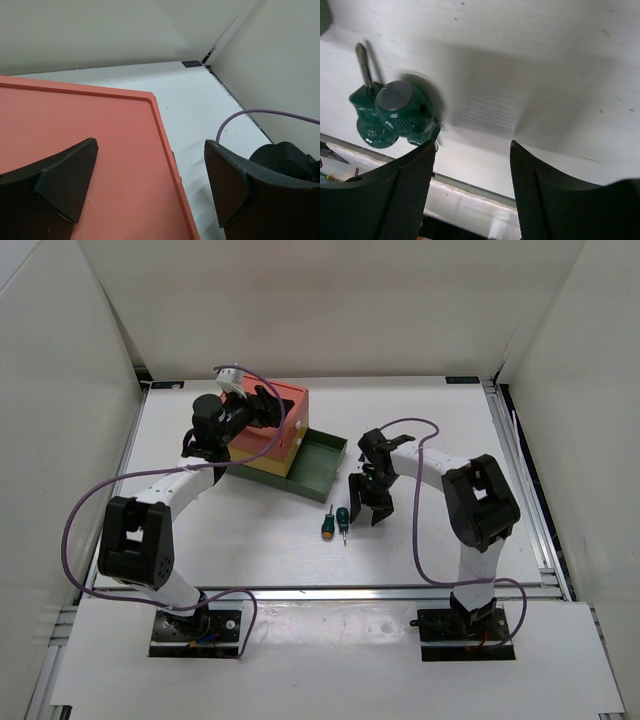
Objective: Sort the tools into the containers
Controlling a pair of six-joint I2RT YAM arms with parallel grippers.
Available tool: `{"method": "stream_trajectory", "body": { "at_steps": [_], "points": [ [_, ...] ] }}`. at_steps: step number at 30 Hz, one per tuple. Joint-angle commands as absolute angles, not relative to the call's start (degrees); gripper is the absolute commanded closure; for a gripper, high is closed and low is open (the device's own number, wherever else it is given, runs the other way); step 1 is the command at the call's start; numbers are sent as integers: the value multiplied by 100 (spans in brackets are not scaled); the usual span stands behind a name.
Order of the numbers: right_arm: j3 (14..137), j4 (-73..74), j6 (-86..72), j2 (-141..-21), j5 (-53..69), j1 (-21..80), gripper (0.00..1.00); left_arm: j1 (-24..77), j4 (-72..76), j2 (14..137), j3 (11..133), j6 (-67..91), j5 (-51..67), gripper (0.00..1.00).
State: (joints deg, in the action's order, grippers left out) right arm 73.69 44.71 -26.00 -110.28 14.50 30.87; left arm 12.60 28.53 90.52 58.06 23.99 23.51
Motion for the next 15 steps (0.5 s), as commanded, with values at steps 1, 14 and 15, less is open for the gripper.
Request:
{"method": "stream_trajectory", "body": {
  "at_steps": [1, 14, 15],
  "points": [
    [7313, 4290, -2531, -10407, 1248, 3094, 35, 1195, 940, 9457, 5247, 2856, 2242, 1],
    [7699, 3867, -2215, -10652, 1222, 3410, 34, 1195, 870, 9457, 5309, 2821, 2285, 1],
    [7734, 3885, -2197, -10722, 1152, 3445, 35, 1195, 861, 9457, 5317, 2804, 2285, 1]
  ]
}}
